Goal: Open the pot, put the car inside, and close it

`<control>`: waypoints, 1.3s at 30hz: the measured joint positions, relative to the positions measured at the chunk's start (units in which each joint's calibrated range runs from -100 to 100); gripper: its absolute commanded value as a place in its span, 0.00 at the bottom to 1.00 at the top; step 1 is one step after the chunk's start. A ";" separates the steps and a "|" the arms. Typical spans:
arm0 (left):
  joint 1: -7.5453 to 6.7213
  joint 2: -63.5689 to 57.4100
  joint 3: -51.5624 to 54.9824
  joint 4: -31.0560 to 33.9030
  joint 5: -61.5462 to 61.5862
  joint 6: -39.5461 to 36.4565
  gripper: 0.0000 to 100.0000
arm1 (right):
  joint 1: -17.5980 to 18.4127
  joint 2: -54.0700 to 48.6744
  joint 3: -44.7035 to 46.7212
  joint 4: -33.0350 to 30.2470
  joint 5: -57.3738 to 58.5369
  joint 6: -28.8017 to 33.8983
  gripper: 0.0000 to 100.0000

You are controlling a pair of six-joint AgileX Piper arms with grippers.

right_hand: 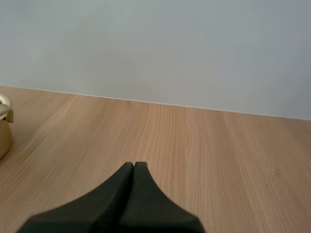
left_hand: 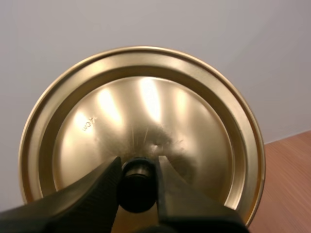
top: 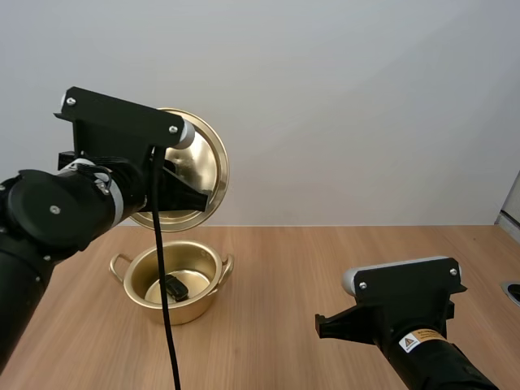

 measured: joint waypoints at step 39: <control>0.00 35.45 -13.67 17.08 33.72 -5.69 0.00 | 0.00 0.00 0.00 1.27 0.00 0.00 0.00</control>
